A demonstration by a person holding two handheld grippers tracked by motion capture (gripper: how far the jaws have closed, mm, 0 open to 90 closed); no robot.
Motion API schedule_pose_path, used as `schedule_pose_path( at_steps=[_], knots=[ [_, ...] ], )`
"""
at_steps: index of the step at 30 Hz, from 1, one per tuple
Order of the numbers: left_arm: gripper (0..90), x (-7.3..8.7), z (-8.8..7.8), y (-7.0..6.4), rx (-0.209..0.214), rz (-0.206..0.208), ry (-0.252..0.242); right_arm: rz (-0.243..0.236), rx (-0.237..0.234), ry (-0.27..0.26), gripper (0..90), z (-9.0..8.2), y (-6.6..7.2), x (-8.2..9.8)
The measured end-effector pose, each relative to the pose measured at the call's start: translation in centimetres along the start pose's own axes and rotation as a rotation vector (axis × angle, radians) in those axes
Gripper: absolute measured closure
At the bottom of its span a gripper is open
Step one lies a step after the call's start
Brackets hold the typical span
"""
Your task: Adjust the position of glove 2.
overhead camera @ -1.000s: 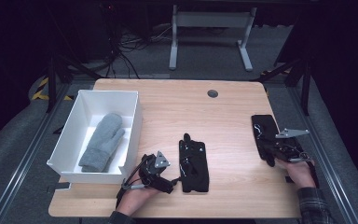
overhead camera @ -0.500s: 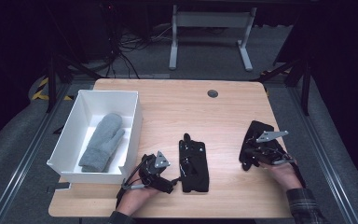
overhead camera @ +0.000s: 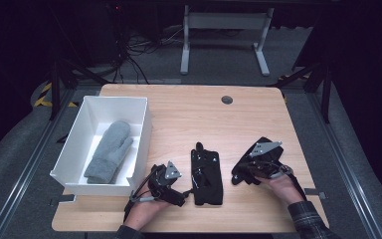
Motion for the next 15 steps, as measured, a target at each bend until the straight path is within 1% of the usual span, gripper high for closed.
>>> schedule_pose_path(
  at_steps=[2,4,6,7,9,10,12,13,15],
  knots=[
    [0.1,0.0,0.0,0.0,0.001,-0.001,0.000,-0.016,-0.003,-0.007,90.0,0.1,0.1,-0.3],
    [0.1,0.0,0.0,0.0,0.001,-0.001,0.000,-0.008,0.006,-0.030,90.0,-0.3,-0.3,-0.7],
    [0.1,0.0,0.0,0.0,0.001,-0.001,0.000,0.008,0.062,-0.051,90.0,-0.9,-1.9,-0.9],
    [0.1,0.0,0.0,0.0,0.001,-0.001,0.000,0.008,0.062,-0.051,90.0,-0.9,-1.9,-0.9],
    [0.1,0.0,0.0,0.0,0.001,-0.001,0.000,0.043,0.099,-0.067,90.0,-1.4,-3.7,-0.7],
    [0.1,0.0,0.0,0.0,0.001,-0.001,0.000,0.067,0.127,-0.069,90.0,-1.6,-4.8,-0.4],
    [0.1,0.0,0.0,0.0,0.000,0.000,0.000,0.105,0.167,-0.066,90.0,-1.9,-6.6,0.4],
    [0.1,0.0,0.0,0.0,0.000,0.000,0.000,0.120,0.185,-0.059,90.0,-2.0,-7.4,0.9],
    [0.1,0.0,0.0,0.0,0.001,0.000,0.000,0.138,0.205,-0.040,90.0,-2.1,-8.2,1.6]
  ],
)
Point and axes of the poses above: each handheld gripper's, and its own axes: z roughly forward along the jaws, x roughly out of its underside, y roughly to its left, the point moved 1 cm from there along z, roughly forward along the jaws, and after that the axes turned 12 degrees about x, right-handed, at the moved point
